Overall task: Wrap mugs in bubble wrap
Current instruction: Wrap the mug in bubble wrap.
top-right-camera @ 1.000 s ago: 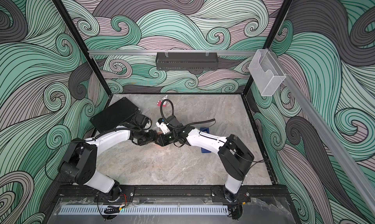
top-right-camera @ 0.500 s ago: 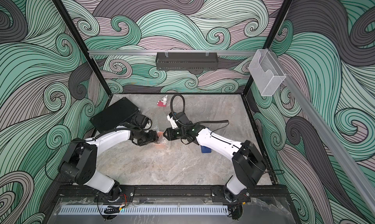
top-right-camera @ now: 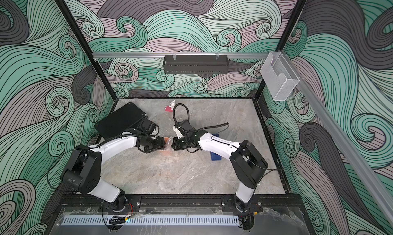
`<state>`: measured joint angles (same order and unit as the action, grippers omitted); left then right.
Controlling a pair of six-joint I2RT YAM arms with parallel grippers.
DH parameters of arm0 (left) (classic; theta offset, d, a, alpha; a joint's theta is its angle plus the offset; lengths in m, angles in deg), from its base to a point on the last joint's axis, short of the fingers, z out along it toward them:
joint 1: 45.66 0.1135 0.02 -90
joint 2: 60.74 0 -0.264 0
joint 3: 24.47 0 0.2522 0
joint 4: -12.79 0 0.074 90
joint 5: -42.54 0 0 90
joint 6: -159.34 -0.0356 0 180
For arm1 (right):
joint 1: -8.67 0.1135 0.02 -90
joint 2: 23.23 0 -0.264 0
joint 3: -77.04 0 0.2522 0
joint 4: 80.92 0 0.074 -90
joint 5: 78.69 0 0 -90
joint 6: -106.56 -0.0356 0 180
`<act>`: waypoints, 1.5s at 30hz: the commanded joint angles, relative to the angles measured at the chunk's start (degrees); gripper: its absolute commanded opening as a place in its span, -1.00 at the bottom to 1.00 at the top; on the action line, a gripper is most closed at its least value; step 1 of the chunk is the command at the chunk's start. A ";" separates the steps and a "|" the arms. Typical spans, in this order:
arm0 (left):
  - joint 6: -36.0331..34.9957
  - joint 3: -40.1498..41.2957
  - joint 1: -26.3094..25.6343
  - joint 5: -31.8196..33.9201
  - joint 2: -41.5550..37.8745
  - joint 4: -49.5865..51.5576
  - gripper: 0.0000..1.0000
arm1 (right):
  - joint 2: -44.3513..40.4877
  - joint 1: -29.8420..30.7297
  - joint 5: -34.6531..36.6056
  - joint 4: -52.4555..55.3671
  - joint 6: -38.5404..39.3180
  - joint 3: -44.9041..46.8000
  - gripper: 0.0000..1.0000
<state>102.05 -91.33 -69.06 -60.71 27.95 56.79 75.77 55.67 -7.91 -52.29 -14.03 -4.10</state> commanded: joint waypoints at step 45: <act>-1.07 -1.45 -0.36 -2.63 -3.35 1.20 0.44 | 9.92 3.01 1.90 9.97 5.76 -10.67 -0.83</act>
<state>101.67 -91.35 -69.08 -61.83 26.83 56.94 83.31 58.56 -5.90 -44.38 -9.13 -14.52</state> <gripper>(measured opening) 0.722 0.090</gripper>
